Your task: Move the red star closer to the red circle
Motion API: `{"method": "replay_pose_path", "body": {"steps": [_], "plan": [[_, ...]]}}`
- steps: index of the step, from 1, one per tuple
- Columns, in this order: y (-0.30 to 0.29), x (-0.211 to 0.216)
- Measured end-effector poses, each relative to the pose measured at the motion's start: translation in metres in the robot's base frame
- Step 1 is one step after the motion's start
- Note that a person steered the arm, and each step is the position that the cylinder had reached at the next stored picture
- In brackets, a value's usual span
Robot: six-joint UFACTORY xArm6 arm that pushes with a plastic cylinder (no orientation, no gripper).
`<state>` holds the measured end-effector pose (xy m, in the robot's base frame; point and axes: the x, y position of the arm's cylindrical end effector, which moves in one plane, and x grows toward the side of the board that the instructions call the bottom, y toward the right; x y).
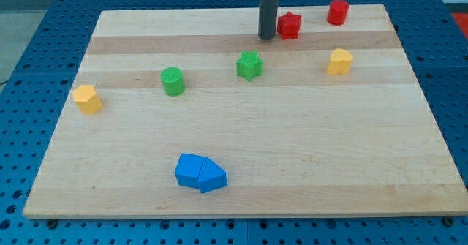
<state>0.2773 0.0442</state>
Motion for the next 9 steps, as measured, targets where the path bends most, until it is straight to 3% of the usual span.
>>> {"method": "replay_pose_path", "body": {"steps": [3,7,9], "plan": [[0.053,-0.024],[0.085,-0.023],[0.063,-0.023]]}}
